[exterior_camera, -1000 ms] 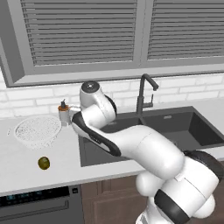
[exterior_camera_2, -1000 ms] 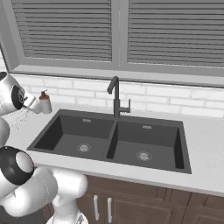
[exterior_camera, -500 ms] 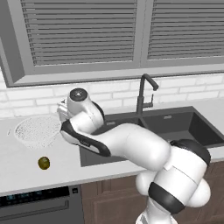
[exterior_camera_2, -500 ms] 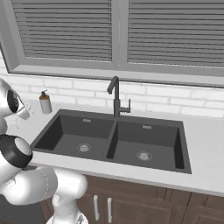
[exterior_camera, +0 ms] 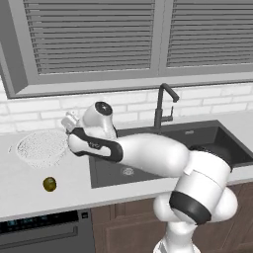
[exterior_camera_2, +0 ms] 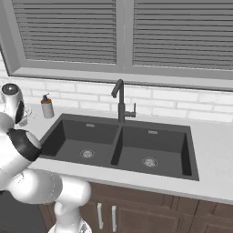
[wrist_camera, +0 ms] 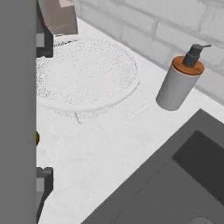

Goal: Put the colander in the sink, put the kiwi in the colander, and turn on the sink faucet and pour water over the colander.

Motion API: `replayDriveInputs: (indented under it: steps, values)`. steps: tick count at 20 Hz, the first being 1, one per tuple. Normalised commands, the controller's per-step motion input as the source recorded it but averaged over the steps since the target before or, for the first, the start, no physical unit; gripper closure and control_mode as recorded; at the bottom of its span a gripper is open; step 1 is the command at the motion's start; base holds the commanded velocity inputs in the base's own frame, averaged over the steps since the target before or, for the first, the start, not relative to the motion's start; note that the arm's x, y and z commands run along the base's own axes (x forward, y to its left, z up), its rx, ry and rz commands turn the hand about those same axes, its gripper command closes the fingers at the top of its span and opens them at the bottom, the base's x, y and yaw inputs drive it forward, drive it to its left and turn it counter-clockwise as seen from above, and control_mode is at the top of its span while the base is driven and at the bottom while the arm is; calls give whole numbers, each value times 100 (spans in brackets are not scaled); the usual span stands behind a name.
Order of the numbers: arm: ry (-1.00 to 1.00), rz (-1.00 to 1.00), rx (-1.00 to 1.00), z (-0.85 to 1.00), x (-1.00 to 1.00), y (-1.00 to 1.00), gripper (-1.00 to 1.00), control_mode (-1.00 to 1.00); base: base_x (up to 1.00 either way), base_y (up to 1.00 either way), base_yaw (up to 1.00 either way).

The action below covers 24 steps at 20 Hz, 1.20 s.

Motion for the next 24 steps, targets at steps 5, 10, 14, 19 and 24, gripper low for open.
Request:
replayDriveInputs:
  steps: [5, 10, 14, 19, 24]
  values:
    - [11, 23, 6, -1, 47, 34, -100, -100, 0, 0, 0]
    - [14, 8, 0, -16, 20, 31, -100, -100, 0, 0, 0]
    - [10, 0, -3, -31, 3, 40, -100, -100, 0, 0, 0]
    - [2, 0, -1, -27, 0, 40, -100, -100, 0, 0, 0]
    - [0, 0, 0, -23, 0, 5, -100, -100, 0, 0, 0]
